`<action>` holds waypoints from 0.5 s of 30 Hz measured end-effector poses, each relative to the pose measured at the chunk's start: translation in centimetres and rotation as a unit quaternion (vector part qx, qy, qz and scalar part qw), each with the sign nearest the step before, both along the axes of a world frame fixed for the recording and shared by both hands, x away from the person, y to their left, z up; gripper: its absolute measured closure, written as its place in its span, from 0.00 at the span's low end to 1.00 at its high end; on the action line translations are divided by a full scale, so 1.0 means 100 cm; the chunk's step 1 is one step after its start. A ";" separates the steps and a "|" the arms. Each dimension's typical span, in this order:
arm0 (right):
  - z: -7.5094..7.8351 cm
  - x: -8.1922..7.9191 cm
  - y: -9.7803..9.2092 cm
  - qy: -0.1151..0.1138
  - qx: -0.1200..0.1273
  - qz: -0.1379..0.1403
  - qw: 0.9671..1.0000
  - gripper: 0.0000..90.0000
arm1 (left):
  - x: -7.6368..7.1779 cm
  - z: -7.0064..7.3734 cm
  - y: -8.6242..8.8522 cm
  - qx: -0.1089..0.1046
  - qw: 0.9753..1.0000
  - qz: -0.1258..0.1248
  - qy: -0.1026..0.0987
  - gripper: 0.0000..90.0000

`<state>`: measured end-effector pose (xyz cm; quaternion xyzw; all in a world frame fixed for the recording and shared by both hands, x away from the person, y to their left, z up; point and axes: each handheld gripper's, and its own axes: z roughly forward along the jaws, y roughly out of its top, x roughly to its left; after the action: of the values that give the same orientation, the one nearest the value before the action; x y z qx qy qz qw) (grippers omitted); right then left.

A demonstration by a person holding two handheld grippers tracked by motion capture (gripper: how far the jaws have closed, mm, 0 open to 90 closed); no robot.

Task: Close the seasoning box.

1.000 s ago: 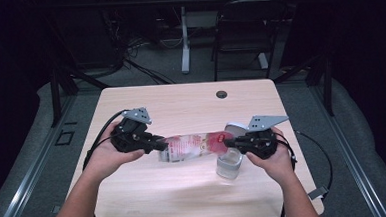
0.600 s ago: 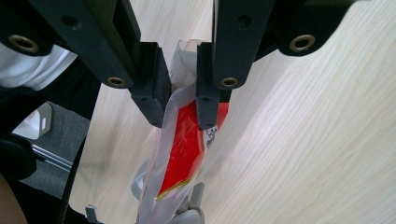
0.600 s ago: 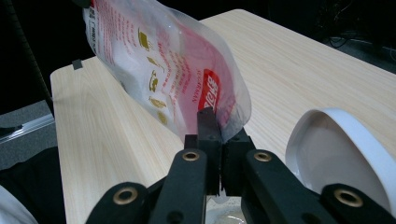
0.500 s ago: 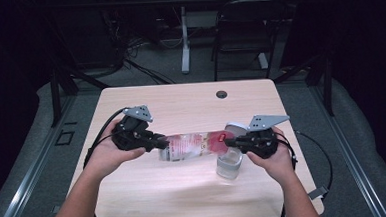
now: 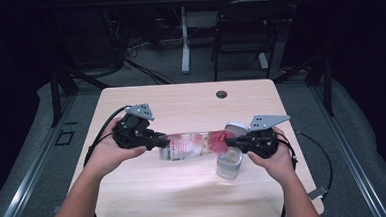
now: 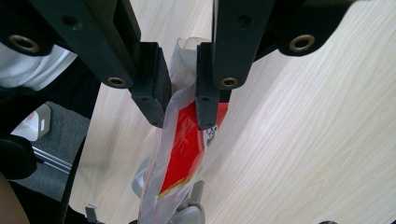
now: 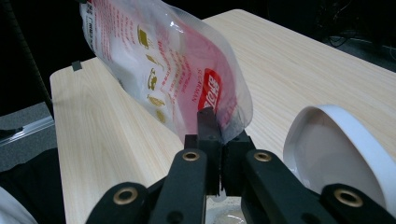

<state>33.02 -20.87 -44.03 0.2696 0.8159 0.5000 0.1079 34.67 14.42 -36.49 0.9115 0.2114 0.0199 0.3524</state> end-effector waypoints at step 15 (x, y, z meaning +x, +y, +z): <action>0.000 0.000 -0.001 0.003 0.003 -0.001 1.000 0.99 | 0.001 0.004 -0.004 0.009 1.000 0.000 -0.002 0.86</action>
<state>33.05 -20.98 -44.06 0.2727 0.8143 0.5015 0.1051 34.76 14.05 -36.09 0.9148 0.2103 0.0232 0.3441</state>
